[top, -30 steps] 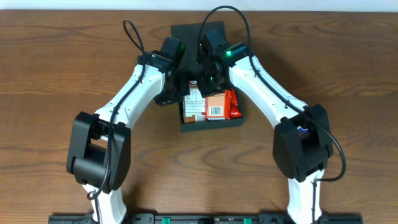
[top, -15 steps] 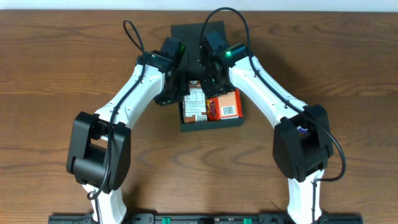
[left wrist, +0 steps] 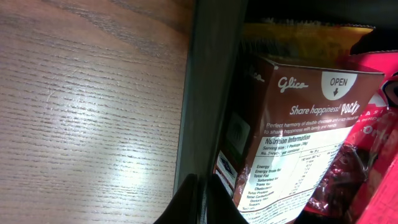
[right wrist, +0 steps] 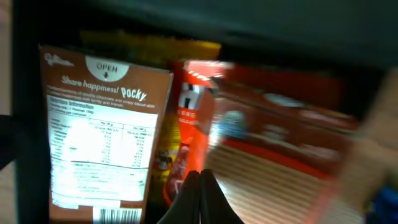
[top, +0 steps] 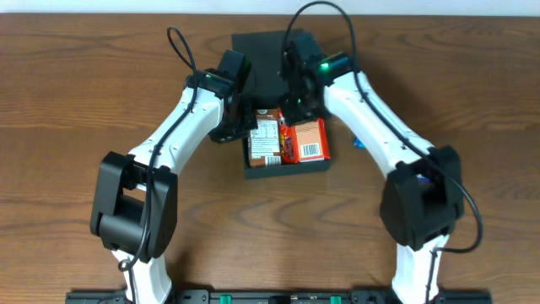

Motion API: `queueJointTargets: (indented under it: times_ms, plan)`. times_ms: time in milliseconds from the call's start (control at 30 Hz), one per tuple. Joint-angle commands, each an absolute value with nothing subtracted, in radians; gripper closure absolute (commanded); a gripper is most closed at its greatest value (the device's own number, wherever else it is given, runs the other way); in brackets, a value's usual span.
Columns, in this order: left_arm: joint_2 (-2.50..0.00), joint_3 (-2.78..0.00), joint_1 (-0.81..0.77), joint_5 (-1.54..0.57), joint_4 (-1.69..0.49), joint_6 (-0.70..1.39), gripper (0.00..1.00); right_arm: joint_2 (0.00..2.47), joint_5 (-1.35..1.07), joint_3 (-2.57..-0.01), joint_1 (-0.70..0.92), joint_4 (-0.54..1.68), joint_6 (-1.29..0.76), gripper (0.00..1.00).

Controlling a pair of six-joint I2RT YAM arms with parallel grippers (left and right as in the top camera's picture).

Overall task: Pack container
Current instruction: 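Withdraw the right gripper and reach to the blue Oreo pack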

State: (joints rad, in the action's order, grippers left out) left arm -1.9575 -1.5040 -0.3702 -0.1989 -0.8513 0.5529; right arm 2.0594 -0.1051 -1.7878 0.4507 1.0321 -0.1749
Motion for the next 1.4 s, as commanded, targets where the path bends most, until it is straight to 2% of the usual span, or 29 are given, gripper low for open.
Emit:
queueJointTargets:
  times_ms: [0,233,533,933,1100,1367]
  plan:
    - [-1.991,-1.505,-0.352,-0.123,-0.86,0.558,0.94,1.98,-0.113,-1.82,0.423,1.024,-0.159,0.99]
    - [-1.991,-1.505,-0.352,-0.123,-0.86,0.557,0.94,1.906,-0.081,-1.82,0.352,1.05,-0.081,0.98]
    - [-1.991,-1.505,-0.352,-0.123,-0.86,0.557,0.94,1.86,0.217,-1.818,0.142,1.294,0.224,0.98]
    - [-1.991,-1.506,-0.305,-0.123,-0.841,0.459,0.94,1.864,0.167,-1.732,0.045,1.21,0.599,0.99]
    - [-1.991,-1.51,-0.3,-0.133,-0.803,0.395,0.94,1.865,0.086,-1.672,0.046,1.203,0.683,0.99]
    - [-1.991,-1.538,-0.3,-0.136,-0.815,0.376,0.92,1.865,0.045,-1.573,0.046,1.148,0.698,0.98]
